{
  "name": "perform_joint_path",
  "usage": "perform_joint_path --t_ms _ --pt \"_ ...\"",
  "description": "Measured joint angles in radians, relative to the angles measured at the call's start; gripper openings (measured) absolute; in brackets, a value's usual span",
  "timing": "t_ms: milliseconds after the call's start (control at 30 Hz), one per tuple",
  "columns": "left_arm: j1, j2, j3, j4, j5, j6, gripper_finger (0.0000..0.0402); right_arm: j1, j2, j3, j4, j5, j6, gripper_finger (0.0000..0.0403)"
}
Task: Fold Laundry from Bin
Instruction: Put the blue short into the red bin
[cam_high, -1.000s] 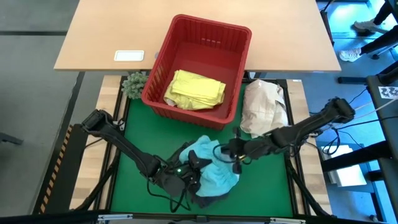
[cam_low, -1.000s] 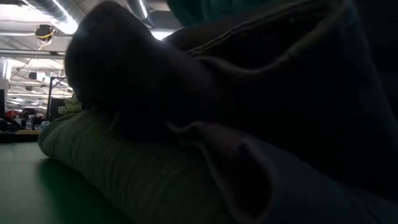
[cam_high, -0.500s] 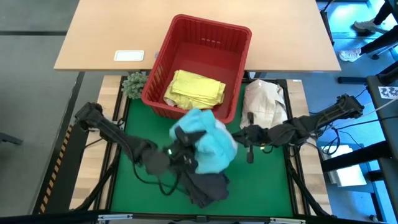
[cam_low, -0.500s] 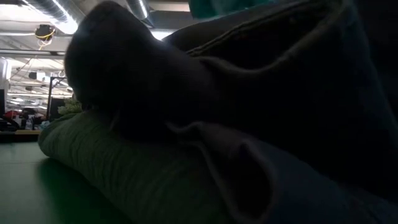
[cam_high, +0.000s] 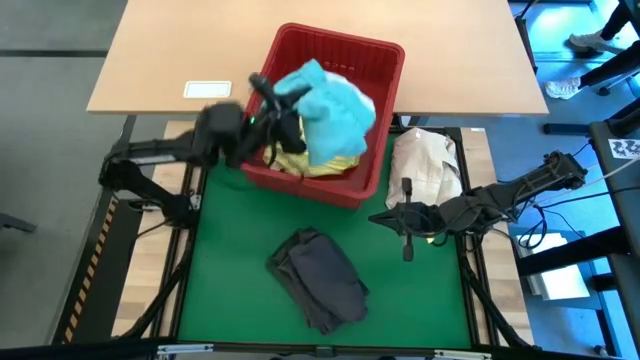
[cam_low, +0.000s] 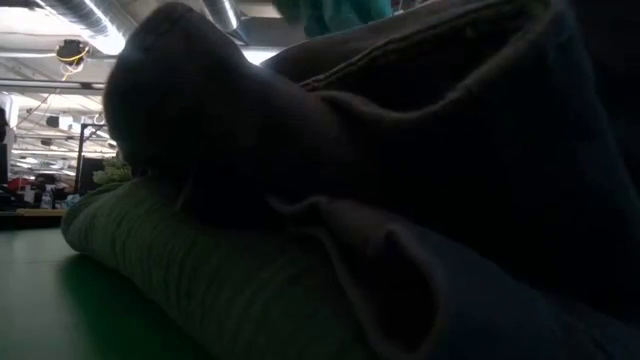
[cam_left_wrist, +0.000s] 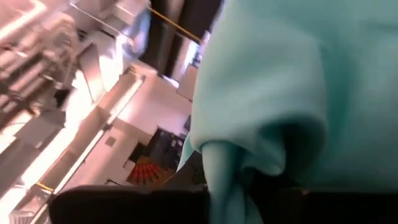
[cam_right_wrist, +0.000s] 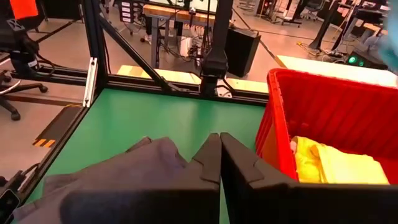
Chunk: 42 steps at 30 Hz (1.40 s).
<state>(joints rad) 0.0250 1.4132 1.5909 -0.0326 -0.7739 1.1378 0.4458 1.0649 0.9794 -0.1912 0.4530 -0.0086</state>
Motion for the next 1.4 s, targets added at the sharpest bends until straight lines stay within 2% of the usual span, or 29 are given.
perform_joint_path --t_ms 167,267,333,533,700,833,1067,1200,1400 --pt "0.201 0.03 0.0 -0.214 0.183 -0.134 0.0014 0.0 0.0 0.0 0.0 0.009 -0.04 0.0001" --pt "0.267 0.069 -0.008 -0.344 0.203 -0.25 0.0014 -0.001 0.0 0.0 0.0 0.01 -0.072 0.0001" --pt "0.295 0.084 -0.038 -0.365 0.216 -0.298 0.0014 -0.001 0.0 0.0 -0.001 0.011 -0.086 0.0001" --pt "0.316 0.099 -0.216 -0.223 0.217 -0.385 0.0014 -0.001 0.0 0.0 -0.014 0.072 -0.128 0.0001" --pt "0.316 0.099 -0.385 -0.036 0.224 -0.454 0.0014 -0.001 0.0 0.0 -0.054 0.089 -0.123 0.0001" --pt "0.316 0.099 -0.486 0.009 0.245 -0.507 0.0014 -0.001 0.0 0.0 -0.075 0.088 -0.097 0.0001" --pt "0.322 0.098 -0.549 0.003 0.347 -0.54 0.0016 -0.001 0.0 0.0 -0.105 0.104 -0.077 0.0001" --pt "0.321 0.097 -0.538 -0.094 0.372 -0.558 0.0067 -0.001 0.0 0.0 -0.105 0.106 -0.077 0.0001" --pt "0.32 0.093 -0.412 -0.46 0.435 -0.634 0.0152 -0.001 0.0 0.0 -0.105 0.106 -0.075 0.0001"
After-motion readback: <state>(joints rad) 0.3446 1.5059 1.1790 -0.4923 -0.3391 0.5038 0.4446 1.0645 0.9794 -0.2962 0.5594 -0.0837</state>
